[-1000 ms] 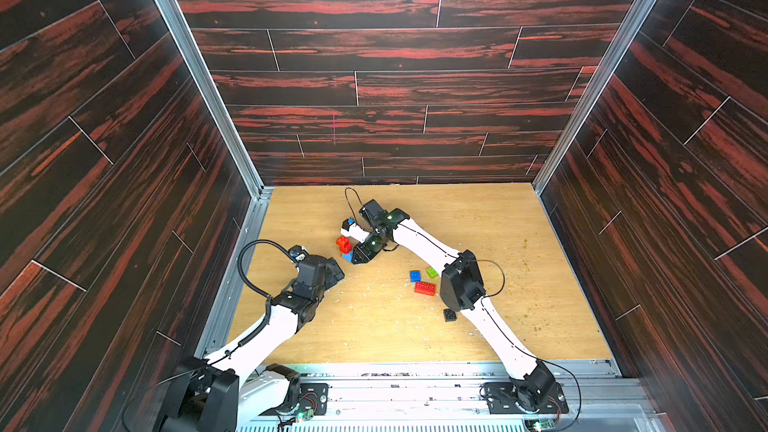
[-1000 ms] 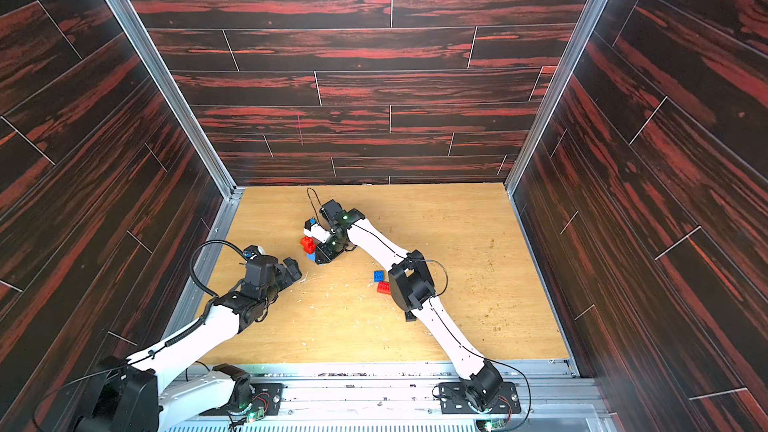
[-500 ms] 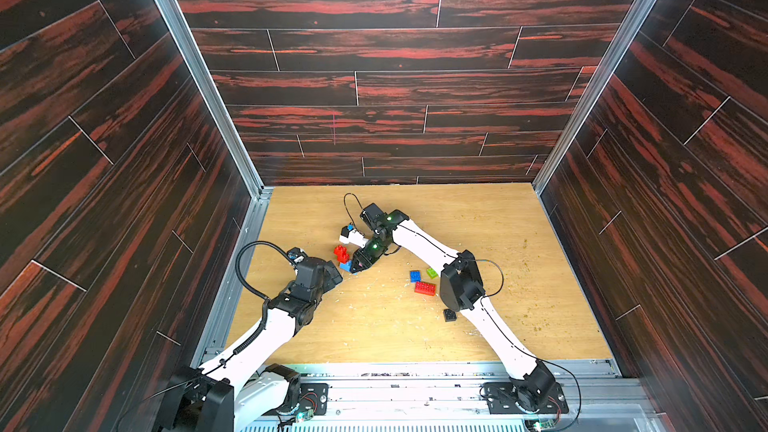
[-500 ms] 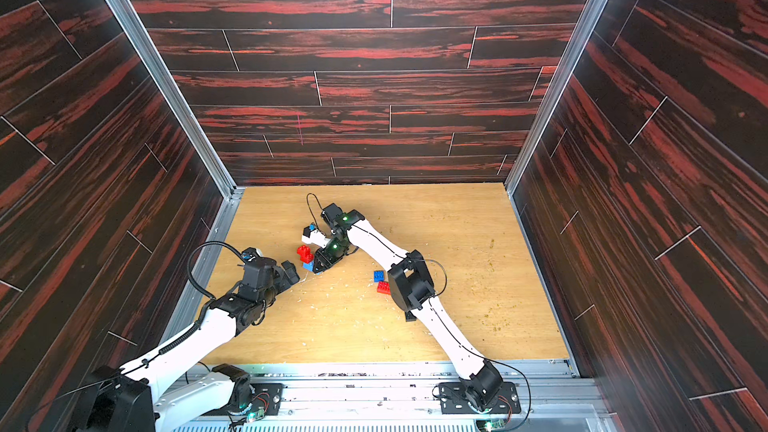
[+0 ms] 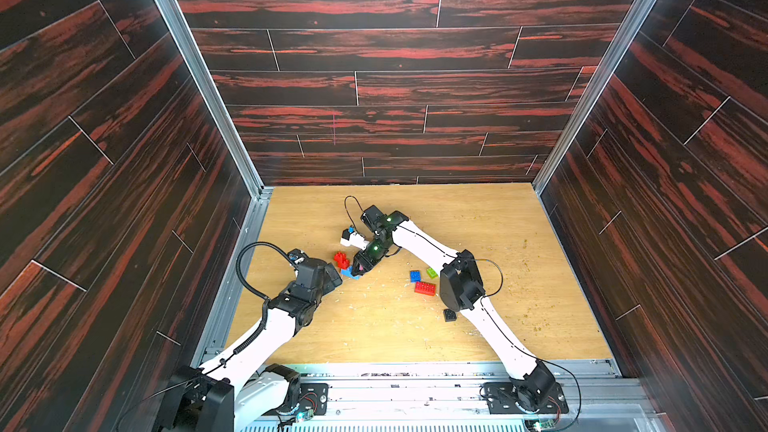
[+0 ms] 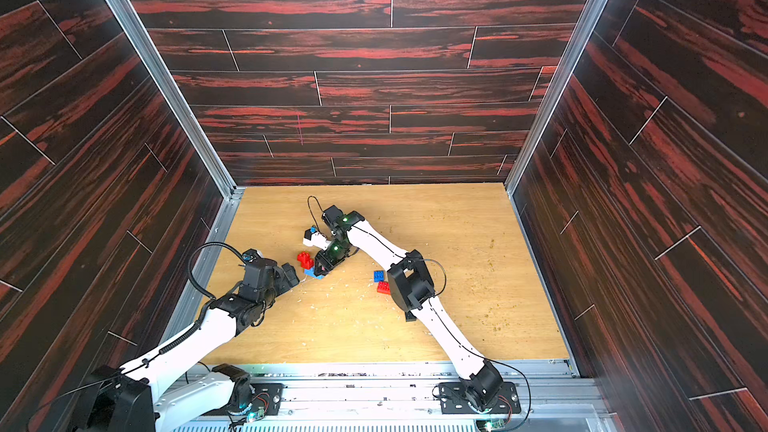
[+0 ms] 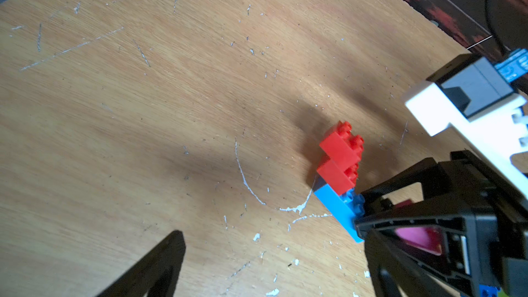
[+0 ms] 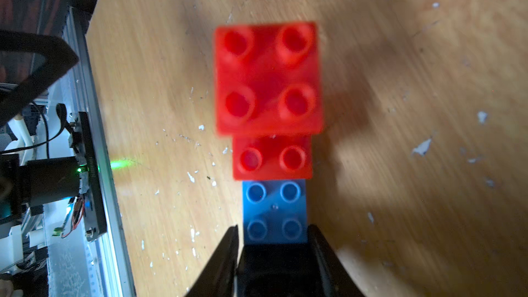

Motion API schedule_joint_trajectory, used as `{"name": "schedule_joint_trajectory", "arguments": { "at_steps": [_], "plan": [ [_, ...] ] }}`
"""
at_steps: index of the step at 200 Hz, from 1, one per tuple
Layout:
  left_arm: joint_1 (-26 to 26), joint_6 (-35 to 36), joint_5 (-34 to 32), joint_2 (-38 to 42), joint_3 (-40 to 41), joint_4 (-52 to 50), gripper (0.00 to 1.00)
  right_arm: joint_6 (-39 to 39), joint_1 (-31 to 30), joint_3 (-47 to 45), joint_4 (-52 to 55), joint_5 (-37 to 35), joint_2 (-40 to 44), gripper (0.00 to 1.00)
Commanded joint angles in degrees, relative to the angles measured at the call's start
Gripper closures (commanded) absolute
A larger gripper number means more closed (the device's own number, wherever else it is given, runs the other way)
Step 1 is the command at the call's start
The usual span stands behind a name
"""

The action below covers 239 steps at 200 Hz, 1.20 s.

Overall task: Assemble the letter v with lego
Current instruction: Adjust the lego brick at the center of the board.

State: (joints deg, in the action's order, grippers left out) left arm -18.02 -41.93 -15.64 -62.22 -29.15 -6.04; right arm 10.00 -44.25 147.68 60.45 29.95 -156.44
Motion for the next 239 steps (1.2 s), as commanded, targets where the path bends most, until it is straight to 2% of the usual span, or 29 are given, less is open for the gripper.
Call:
{"name": "schedule_joint_trajectory", "arguments": {
  "at_steps": [1, 60, 133, 239],
  "plan": [
    [-0.1, 0.6, -0.7, -0.1, -1.0, -1.2, 0.00, 0.5, 0.1, -0.3, 1.4, 0.5, -1.2, 0.57],
    [-0.1, 0.6, -0.5, -0.7, -0.9, -1.0, 0.00, -0.5, 0.8, -0.3, 0.0, -2.4, -1.5, 0.52],
    [-0.1, 1.0, 0.0, -1.9, -1.3, -0.3, 0.00, -1.4, 2.6, -0.5, -1.7, -2.0, -2.0, 0.48],
    [0.0, 1.2, 0.8, -3.6, -2.0, 0.1, 0.00, -3.3, 4.8, 0.2, -2.3, 4.8, -3.3, 0.46]
  ]
}}
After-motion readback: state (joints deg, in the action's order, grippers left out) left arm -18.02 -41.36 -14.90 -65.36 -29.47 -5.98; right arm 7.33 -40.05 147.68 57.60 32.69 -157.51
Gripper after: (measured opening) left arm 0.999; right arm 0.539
